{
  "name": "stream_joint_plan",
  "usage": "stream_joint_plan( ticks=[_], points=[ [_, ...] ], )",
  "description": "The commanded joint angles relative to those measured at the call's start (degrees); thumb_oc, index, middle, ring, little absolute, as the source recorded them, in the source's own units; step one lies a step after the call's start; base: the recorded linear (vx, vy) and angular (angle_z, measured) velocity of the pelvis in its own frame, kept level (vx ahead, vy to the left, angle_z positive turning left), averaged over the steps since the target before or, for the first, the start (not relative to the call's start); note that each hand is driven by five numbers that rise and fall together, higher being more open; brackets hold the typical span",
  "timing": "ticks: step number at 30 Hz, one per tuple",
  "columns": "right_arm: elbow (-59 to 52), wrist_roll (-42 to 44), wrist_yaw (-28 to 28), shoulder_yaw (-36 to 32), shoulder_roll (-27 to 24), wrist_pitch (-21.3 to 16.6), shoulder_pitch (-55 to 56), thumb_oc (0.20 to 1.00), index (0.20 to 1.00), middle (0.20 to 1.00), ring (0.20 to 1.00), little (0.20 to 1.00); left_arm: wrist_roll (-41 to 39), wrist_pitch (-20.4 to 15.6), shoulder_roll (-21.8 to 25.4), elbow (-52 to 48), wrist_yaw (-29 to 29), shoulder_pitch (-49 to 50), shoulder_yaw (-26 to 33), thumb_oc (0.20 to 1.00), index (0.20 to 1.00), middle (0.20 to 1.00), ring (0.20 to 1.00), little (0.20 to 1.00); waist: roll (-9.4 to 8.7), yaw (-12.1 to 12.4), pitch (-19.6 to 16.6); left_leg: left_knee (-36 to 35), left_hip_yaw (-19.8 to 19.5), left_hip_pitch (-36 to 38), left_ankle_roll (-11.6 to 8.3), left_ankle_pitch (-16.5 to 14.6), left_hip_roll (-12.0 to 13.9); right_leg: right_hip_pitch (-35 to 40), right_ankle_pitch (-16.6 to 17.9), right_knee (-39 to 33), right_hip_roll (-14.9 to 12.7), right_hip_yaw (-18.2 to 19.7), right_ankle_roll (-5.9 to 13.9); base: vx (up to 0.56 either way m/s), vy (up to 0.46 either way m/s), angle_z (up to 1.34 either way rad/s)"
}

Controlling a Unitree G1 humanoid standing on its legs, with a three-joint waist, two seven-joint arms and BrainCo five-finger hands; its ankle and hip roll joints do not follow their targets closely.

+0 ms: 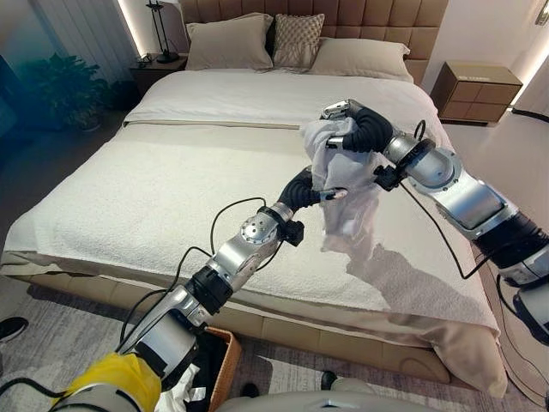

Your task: Pick up clothes into the bucket

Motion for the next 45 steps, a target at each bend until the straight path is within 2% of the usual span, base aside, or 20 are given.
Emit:
stream_joint_plan(
  ticks=[1,11,17,18,19,20,24,25,30,37,39,41,42,45],
  points=[
    [-9.76,7.77,-2.73,-7.43,6.2,-6.61,-4.73,0.2,0.2,0.2,0.2,0.2,-0.63,0.37,-5.58,5.73,0.02,-1.29,-4.81,0.2,0.2,0.2,0.2,0.2,-4.99,-0.17,-2.68,4.33,-0.68,-1.93,0.41,-5.91,-2.17,2.42,0.02,-1.67,-4.92,-2.64,4.46,0.0,0.0,0.0],
    [-14.83,13.96,-5.64,-12.49,8.17,-8.07,2.35,0.2,0.2,0.2,0.2,0.2,-3.04,0.24,-8.06,5.69,4.53,3.5,-1.09,0.2,0.2,0.2,0.2,0.2,-5.59,-0.48,-2.43,5.11,-0.96,-2.4,0.47,-6.24,-2.04,2.08,-0.79,-0.5,-4.88,-3.14,4.29,0.0,0.0,0.0],
    [-15.99,13.19,-6.68,-15.83,7.4,-8.64,4.69,0.2,0.2,0.2,0.2,0.2,-2.67,0.17,-7.72,4.64,4.71,5.69,0.33,0.2,0.2,0.2,0.2,0.2,-5.58,-0.64,-2.63,5.24,-1.4,-2.29,0.53,-6.57,-2.16,2.28,-1.42,0.19,-5.01,-3.44,4.15,0.0,-0.001,0.01],
    [-15.92,12.85,-6.91,-16.38,7.36,-8.69,5.09,0.517,0.517,0.517,0.517,0.517,-2.54,0.14,-7.57,4.38,4.75,5.99,0.49,0.2,0.2,0.2,0.2,0.2,-5.6,-0.62,-2.69,5.31,-1.43,-2.3,0.54,-6.64,-2.2,2.33,-1.47,0.21,-5.04,-3.46,4.12,0.0,0.0,0.0],
    [-15.89,12.18,-7.21,-17.06,7.27,-8.73,5.56,0.956,0.956,0.956,0.956,0.956,-2.27,0.11,-7.31,4.01,4.62,6.55,0.85,0.2,0.2,0.2,0.2,0.2,-5.57,-0.62,-2.78,5.38,-1.48,-2.32,0.55,-6.72,-2.27,2.4,-1.55,0.22,-5.03,-3.55,4.11,0.0,0.0,0.0],
    [-15.72,11.26,-7.7,-18.03,7.2,-8.83,6.07,1.0,1.0,1.0,1.0,1.0,-2.31,-0.03,-6.93,3.33,4.57,7.14,1.36,0.2,0.2,0.2,0.2,0.2,-5.53,-0.57,-2.83,5.4,-1.51,-2.29,0.58,-6.81,-2.32,2.48,-1.61,0.24,-5.04,-3.61,4.11,0.0,0.0,0.0],
    [-15.29,7.18,-9.4,-21.26,6.77,-8.51,8.54,1.0,1.0,1.0,1.0,1.0,-1.69,-0.19,-5.15,0.49,4.59,8.94,2.85,0.2,0.2,0.2,0.2,0.2,-5.51,-0.47,-2.88,5.57,-1.68,-2.34,0.63,-6.99,-2.34,2.5,-1.71,0.26,-5.07,-3.71,4.09,0.0,0.0,0.0],
    [-14.33,1.13,-11.51,-24.33,6.43,-7.78,10.94,1.0,1.0,1.0,1.0,1.0,-0.63,-0.38,-3.4,-2.31,4.33,10.78,5.02,0.2,0.2,0.2,0.2,0.2,-5.38,-0.36,-2.8,5.67,-1.85,-2.43,0.7,-7.12,-2.37,2.55,-1.74,0.19,-5.11,-3.77,4.08,0.0,0.0,0.0],
    [-10.43,-9.53,-12.84,-30.01,6.66,-5.91,17.79,1.0,1.0,1.0,1.0,1.0,2.52,-0.93,0.25,-8.77,2.69,15.83,8.95,0.2,0.2,0.2,0.2,0.2,-5.39,0.26,-2.71,5.59,-2.05,-2.43,0.82,-7.31,-2.37,2.69,-1.8,-0.18,-5.11,-3.98,4.1,0.0,0.0,0.0],
    [-0.62,-28.32,-16.57,-36.15,5.95,-1.62,26.4,1.0,1.0,1.0,1.0,1.0,2.03,-1.36,4.98,-19.52,0.16,23.04,14.53,0.2,0.2,0.2,0.2,0.2,-5.44,1.27,-2.11,5.28,-2.83,-3.04,0.88,-7.2,-2.34,2.37,-1.99,-0.37,-4.9,-4.19,4.01,0.0,0.0,0.04],
    [0.9,-29.94,-17.41,-37.3,6.29,-1.54,27.81,1.0,1.0,1.0,1.0,1.0,2.36,-1.58,6.13,-21.16,-0.26,24.11,15.57,0.2,0.2,0.2,0.2,0.2,-5.38,1.42,-1.94,5.29,-3.02,-3.21,0.9,-7.21,-2.37,2.21,-2.04,-0.27,-4.9,-4.26,3.98,-0.01,0.001,0.1],
    [4.65,-31.25,-18.78,-39.97,9.66,-1.63,32.74,1.0,1.0,1.0,1.0,1.0,3.31,-2.62,8.67,-25.53,-1.09,28.04,19.58,0.2,0.2,0.2,0.2,0.2,-5.26,1.76,-1.13,5.61,-3.38,-3.86,1.05,-7.27,-2.62,1.58,-2.08,0.16,-4.95,-4.34,3.95,-0.01,0.003,0.02],
    [4.63,-31.26,-18.78,-39.97,9.69,-1.62,32.77,1.0,1.0,1.0,1.0,1.0,3.31,-2.6,8.7,-25.57,-1.08,28.08,19.58,0.2,0.2,0.2,0.2,0.2,-5.29,1.75,-1.17,5.62,-3.39,-3.89,1.05,-7.28,-2.62,1.55,-2.09,0.17,-4.95,-4.34,3.95,-0.03,0.006,-0.01],
    [9.69,-29.74,-17.49,-41.89,15.08,-2.14,40.4,1.0,1.0,1.0,1.0,1.0,4.32,-4.75,11.47,-31.96,-1.49,34.51,27.74,0.2,0.2,0.2,0.2,0.2,-5.16,2.44,0.54,7.02,-3.97,-5.45,1.14,-7.49,-3.13,0.38,-2.24,1.14,-5.08,-4.39,3.72,-0.04,0.008,-0.01]
  ],
)
